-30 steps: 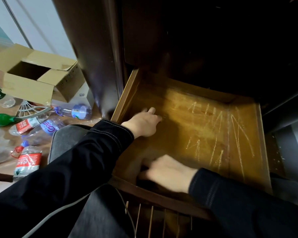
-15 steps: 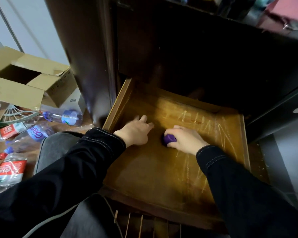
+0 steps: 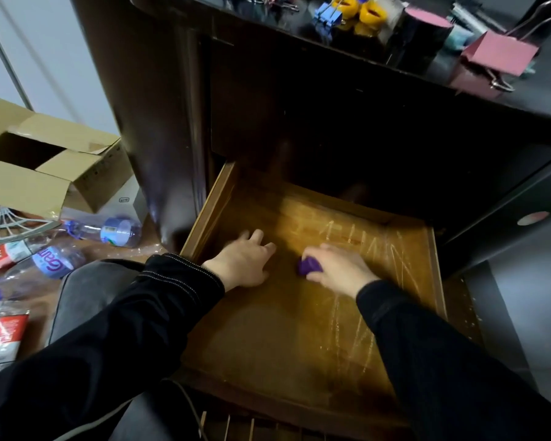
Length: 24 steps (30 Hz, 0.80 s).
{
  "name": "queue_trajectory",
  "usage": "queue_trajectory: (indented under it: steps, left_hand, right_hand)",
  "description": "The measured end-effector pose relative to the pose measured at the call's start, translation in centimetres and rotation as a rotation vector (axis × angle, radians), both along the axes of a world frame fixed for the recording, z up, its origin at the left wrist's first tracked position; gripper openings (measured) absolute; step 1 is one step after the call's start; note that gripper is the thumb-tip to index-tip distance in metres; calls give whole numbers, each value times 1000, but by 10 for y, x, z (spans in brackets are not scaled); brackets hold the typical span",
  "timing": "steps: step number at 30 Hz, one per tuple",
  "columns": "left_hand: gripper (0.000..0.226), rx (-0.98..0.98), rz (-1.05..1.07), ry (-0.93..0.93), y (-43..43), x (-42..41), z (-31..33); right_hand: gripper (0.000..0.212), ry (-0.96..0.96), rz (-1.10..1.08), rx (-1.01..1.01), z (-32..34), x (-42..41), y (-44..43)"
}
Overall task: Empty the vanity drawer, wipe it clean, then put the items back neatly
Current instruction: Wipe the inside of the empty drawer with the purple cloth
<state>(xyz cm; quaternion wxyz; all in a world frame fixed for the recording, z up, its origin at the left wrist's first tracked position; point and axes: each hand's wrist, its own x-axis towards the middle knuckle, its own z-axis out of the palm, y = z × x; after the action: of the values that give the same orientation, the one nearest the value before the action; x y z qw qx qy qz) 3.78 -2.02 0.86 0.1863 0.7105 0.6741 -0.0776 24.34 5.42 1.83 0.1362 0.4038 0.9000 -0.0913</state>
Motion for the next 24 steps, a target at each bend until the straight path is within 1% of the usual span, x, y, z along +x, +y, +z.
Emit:
queue_trajectory:
  steps: [2, 5, 7, 10, 13, 16, 21, 24]
  left_hand:
    - [65, 8, -8, 12, -2, 1, 1]
    - [74, 12, -20, 56, -3, 4, 2]
    - [76, 22, -19, 70, -3, 6, 3]
    - [77, 20, -16, 64, -3, 7, 7]
    - [79, 13, -12, 59, -4, 8, 9]
    - [78, 16, -6, 50, -5, 8, 7]
    - [79, 21, -3, 38, -2, 6, 2]
    - [80, 16, 4, 31, -2, 5, 2]
  right_hand:
    - [35, 9, -100, 78, -1, -7, 20]
    - [33, -48, -55, 167, -4, -10, 9]
    - [35, -60, -7, 153, -9, 0, -18]
    - [42, -71, 122, 69, -12, 20, -62]
    - [37, -65, 167, 38, -9, 27, -68]
    - [35, -10, 74, 64, -10, 14, -36]
    - [35, 66, -230, 241, -24, -19, 55]
    - [34, 80, -277, 304, -27, -27, 81]
